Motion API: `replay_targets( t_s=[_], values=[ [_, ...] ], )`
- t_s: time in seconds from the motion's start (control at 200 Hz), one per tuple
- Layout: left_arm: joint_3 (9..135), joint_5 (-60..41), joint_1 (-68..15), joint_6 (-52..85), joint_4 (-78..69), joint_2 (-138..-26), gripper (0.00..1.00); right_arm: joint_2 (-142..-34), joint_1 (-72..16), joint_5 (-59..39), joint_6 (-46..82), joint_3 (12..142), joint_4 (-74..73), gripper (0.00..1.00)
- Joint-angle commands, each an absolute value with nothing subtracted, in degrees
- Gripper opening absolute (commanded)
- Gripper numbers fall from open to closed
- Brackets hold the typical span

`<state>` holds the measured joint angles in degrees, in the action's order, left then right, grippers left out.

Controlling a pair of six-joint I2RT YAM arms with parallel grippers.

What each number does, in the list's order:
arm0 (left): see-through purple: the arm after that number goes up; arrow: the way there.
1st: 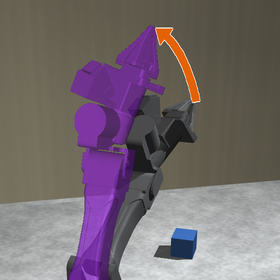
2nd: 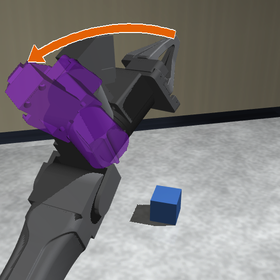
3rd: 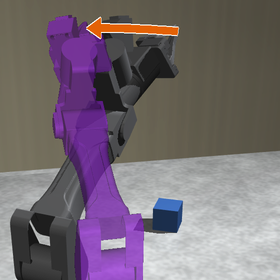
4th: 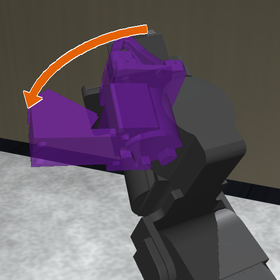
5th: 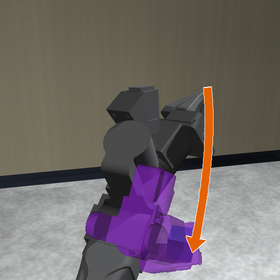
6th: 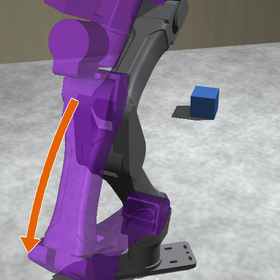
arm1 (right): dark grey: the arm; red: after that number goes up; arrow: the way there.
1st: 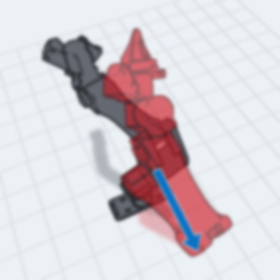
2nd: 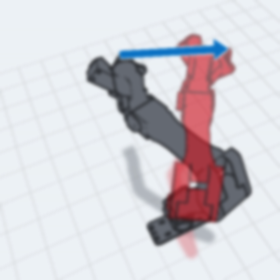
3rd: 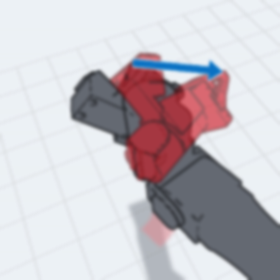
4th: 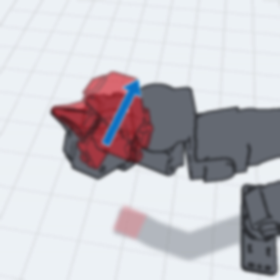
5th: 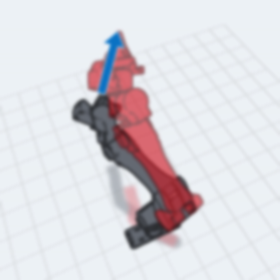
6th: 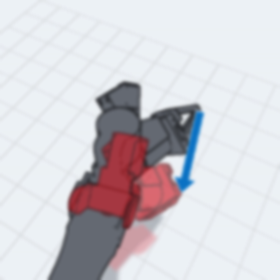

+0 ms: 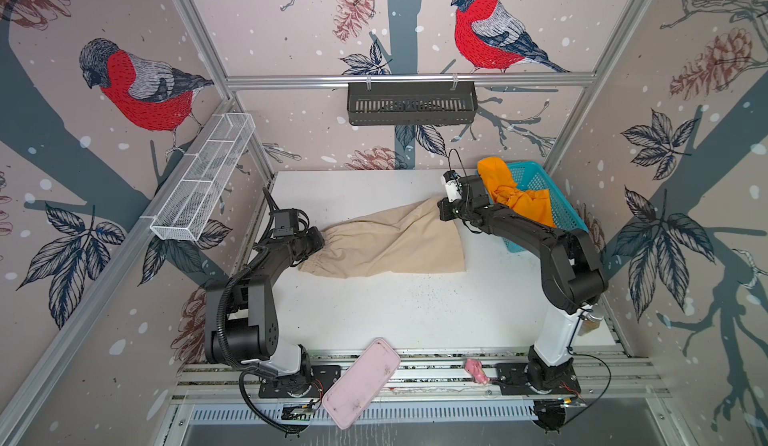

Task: Fold and stack the shorts
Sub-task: 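Hold the beige shorts stretched between the left and right grippers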

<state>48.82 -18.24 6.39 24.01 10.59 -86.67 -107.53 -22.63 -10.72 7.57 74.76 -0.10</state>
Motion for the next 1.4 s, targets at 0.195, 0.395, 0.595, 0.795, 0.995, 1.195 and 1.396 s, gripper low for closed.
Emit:
replay_targets(
  t_s=[0.195,0.395,0.595,0.795,0.995,1.195,1.396],
  values=[
    [55.17,-9.51,5.69,22.61,20.03,-84.84,0.00,-106.53,-22.96,-8.77,6.23,75.20,0.34,0.01],
    [54.15,-3.07,4.53,22.99,24.49,-78.35,0.00,-107.65,-23.29,-8.34,4.57,77.59,1.63,0.01],
    [52.05,-12.50,4.42,22.99,13.11,-82.81,0.39,-109.85,-23.29,-10.33,5.29,79.28,1.01,0.03],
    [53.25,-17.89,4.46,19.89,2.58,-88.58,0.55,-110.04,-23.29,-12.37,5.19,78.40,-0.07,0.04],
    [52.03,-16.50,4.57,16.08,0.79,-87.93,0.72,-110.01,-23.05,-12.55,4.83,77.54,-0.16,0.04],
    [51.17,-22.62,7.26,13.99,-5.00,-92.05,0.92,-110.61,-22.70,-14.16,5.20,77.38,-0.75,0.04],
    [51.64,-31.59,7.56,13.61,-4.88,-95.41,0.96,-110.46,-22.34,-14.55,5.09,77.36,-0.70,0.04]
  ],
)
